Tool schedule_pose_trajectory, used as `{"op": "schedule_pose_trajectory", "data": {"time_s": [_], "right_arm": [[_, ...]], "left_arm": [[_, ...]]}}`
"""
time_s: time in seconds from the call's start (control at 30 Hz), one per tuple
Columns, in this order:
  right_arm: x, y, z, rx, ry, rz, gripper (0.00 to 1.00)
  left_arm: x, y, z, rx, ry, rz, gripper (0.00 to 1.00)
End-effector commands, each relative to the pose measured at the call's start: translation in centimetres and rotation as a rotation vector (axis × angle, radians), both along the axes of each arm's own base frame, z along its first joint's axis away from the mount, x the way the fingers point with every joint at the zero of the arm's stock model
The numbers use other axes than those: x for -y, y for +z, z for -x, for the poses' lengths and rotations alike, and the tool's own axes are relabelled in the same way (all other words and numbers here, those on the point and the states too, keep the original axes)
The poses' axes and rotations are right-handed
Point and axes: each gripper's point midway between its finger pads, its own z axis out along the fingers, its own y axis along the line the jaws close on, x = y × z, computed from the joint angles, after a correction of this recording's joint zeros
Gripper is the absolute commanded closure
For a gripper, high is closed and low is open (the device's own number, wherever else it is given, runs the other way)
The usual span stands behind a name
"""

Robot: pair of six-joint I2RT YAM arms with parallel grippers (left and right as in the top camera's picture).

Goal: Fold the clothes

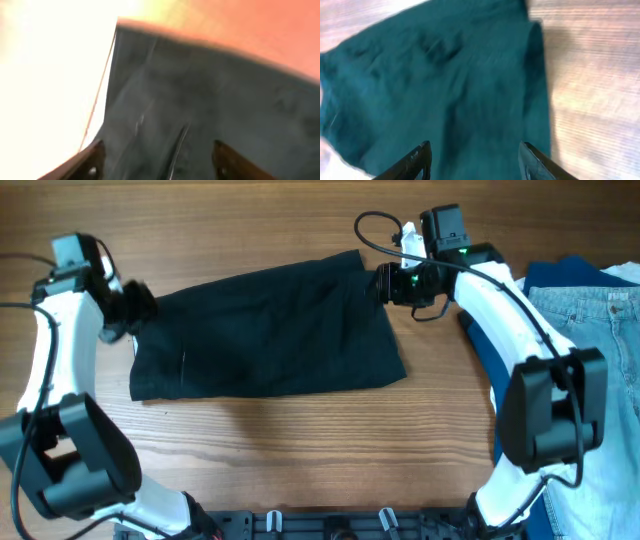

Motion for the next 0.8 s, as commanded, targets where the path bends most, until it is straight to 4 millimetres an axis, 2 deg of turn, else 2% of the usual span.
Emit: {"op": "schedule_pose_trajectory", "data": {"time_s": [0.0, 0.03, 0.1, 0.13, 0.23, 0.37, 0.4, 0.43, 0.5, 0.53, 0.57, 0.6, 0.7, 0.77], "right_arm": [[-1.3, -1.3, 1.7, -0.069, 0.030, 0.019, 0.52], [-1.2, -2.3, 1.8, -0.101, -0.003, 0.055, 0.64], [-0.7, -4.1, 2.0, -0.157, -0.075, 0.110, 0.72], [-0.7, -4.7, 2.2, -0.178, -0.091, 0.118, 0.79], [-0.7, -5.9, 2.2, -0.214, -0.116, 0.119, 0.83], [-0.8, -5.9, 2.0, -0.193, -0.095, 0.119, 0.83], [-0.7, -5.9, 2.0, -0.191, -0.085, 0.123, 0.83], [-0.7, -5.9, 2.1, -0.193, -0.083, 0.124, 0.82], [-0.7, -5.9, 2.0, -0.181, -0.068, 0.129, 0.82], [-0.6, -5.9, 2.0, -0.179, -0.071, 0.133, 0.82], [-0.6, -6.0, 1.9, -0.179, -0.075, 0.137, 0.82], [-0.5, -6.0, 2.0, -0.179, -0.076, 0.144, 0.82], [-0.1, -6.1, 2.0, -0.180, -0.080, 0.163, 0.83], [-0.1, -6.2, 2.1, -0.179, -0.070, 0.166, 0.82]], "left_arm": [[-0.4, 0.5, -2.0, 0.067, -0.096, -0.043, 0.25], [-0.5, -0.2, -2.4, 0.063, -0.120, -0.052, 0.24], [-0.7, -1.6, -3.0, 0.055, -0.125, -0.051, 0.24], [-0.8, -2.1, -3.2, 0.052, -0.126, -0.050, 0.24], [-0.7, -3.6, -3.9, 0.047, -0.183, -0.055, 0.24], [-0.9, -5.8, -5.0, 0.049, -0.211, -0.053, 0.26], [-0.5, -6.4, -5.2, 0.052, -0.225, -0.028, 0.30], [0.5, -7.0, -5.4, 0.062, -0.264, 0.022, 0.36], [1.3, -7.5, -5.5, 0.068, -0.278, 0.064, 0.50], [1.3, -7.5, -5.4, 0.066, -0.277, 0.064, 0.66], [1.1, -7.3, -5.3, 0.062, -0.273, 0.059, 0.91], [0.5, -6.9, -5.2, 0.062, -0.256, 0.045, 0.96], [-1.3, -4.7, -4.8, 0.091, -0.187, 0.018, 0.96], [-3.4, -2.7, -4.5, 0.124, -0.095, -0.012, 0.96]]}}
